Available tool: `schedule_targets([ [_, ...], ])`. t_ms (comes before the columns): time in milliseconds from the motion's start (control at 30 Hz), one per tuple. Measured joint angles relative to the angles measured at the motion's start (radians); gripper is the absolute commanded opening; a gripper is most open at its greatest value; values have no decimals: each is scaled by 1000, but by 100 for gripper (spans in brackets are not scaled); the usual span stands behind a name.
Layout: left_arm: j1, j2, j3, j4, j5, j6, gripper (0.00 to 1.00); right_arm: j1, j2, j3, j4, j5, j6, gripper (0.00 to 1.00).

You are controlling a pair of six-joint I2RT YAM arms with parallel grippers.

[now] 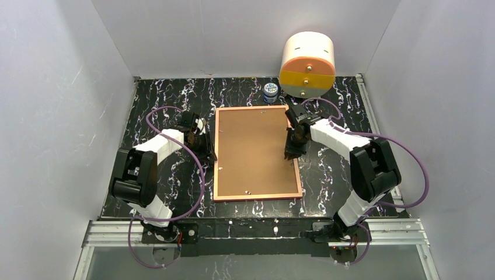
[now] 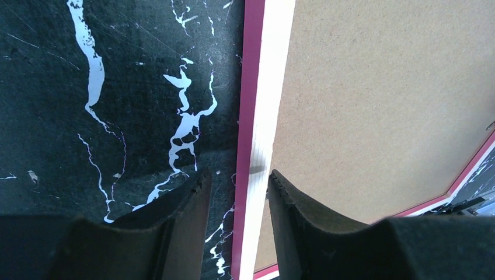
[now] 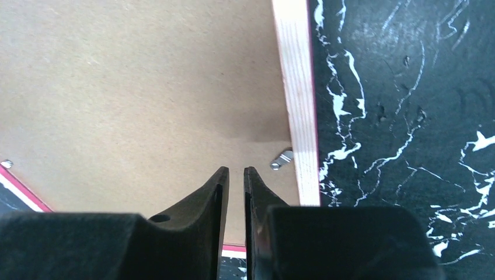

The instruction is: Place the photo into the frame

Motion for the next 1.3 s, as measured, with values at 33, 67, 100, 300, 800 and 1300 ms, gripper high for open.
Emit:
schedule_targets([
  [33, 0, 0, 0, 0, 0, 0, 40, 0, 0, 3, 11, -5, 0, 25],
  [67, 0, 0, 0, 0, 0, 0, 40, 0, 1, 3, 18, -6, 1, 25],
  [100, 0, 0, -1, 1, 0, 0, 40, 0, 3, 3, 21, -7, 2, 25],
  [300, 0, 0, -8, 3, -1, 0, 40, 0, 44, 3, 20, 27, 7, 26],
  [800, 0, 0, -17, 24, 24, -24, 37, 0, 66, -19, 21, 42, 7, 25],
  [1300, 0, 0, -18, 44, 36, -46, 41, 0, 39, -24, -4, 37, 3, 32],
])
